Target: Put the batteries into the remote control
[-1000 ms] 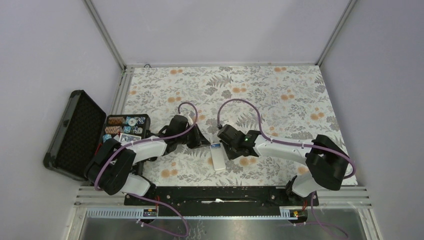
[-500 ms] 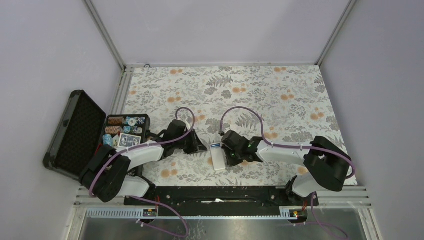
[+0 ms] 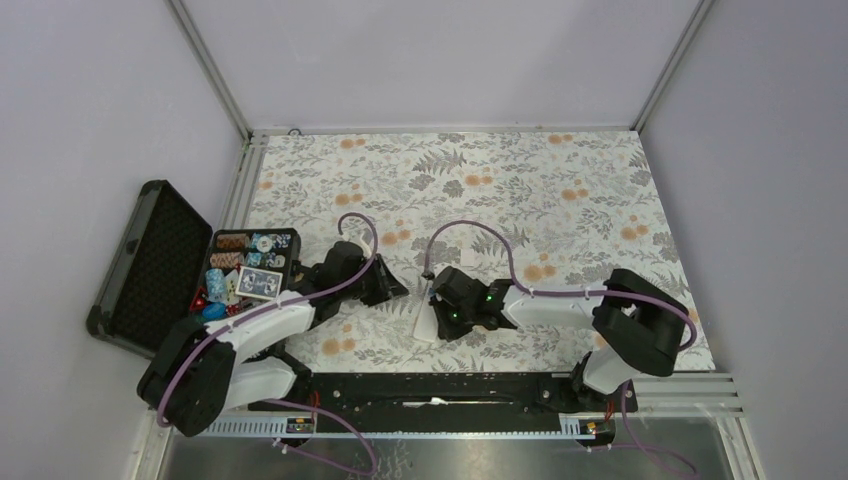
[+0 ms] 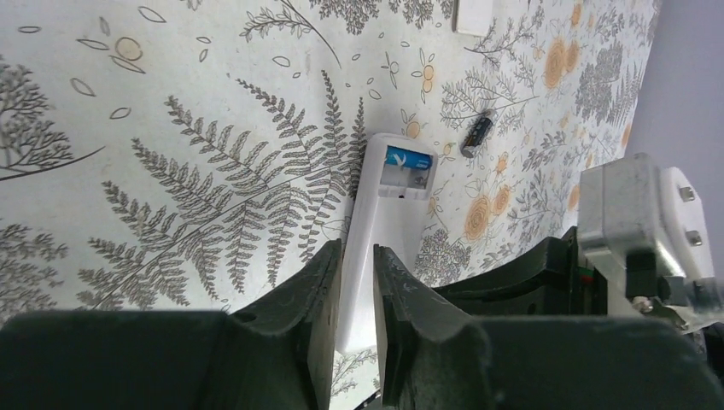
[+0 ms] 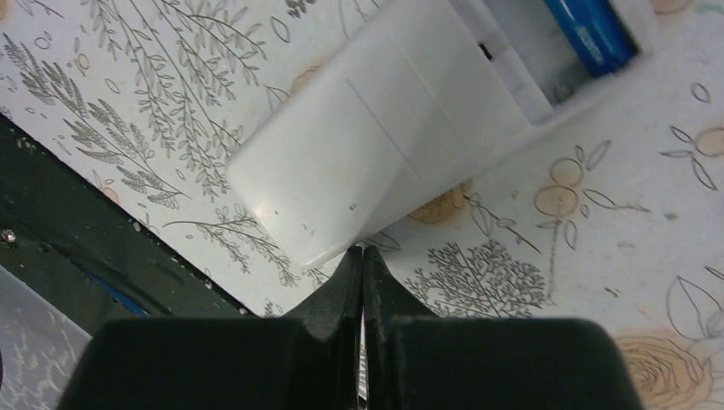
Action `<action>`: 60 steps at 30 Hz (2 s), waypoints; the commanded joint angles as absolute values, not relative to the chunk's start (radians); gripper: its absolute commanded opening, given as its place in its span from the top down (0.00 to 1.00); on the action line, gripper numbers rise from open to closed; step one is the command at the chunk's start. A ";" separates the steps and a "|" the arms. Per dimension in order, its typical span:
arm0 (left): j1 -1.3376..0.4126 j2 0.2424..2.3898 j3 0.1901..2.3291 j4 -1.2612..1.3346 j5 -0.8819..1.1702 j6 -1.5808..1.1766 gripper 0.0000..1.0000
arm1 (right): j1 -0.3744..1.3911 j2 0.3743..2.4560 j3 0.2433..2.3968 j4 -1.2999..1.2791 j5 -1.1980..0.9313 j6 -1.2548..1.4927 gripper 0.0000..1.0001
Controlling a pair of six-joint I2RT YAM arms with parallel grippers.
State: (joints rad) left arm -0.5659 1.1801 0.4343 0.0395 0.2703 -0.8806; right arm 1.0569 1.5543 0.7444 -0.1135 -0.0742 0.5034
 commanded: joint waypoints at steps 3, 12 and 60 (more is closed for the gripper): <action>-0.566 1.072 0.427 -0.008 0.165 -0.865 0.76 | 1.089 1.637 0.838 -0.095 -0.085 0.499 1.00; -0.565 0.925 0.411 -0.093 0.067 -0.875 0.74 | 1.113 1.755 0.965 -0.115 -0.050 0.491 1.00; -0.566 1.004 0.380 0.016 0.102 -0.876 0.78 | 1.039 1.715 1.167 -0.242 0.249 0.400 0.78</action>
State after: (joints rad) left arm -0.5655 0.9661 0.3489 -0.0765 0.0555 -0.8886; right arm 1.0416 1.8515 1.1900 -0.2272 0.2188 0.4370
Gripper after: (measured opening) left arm 0.217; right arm 0.174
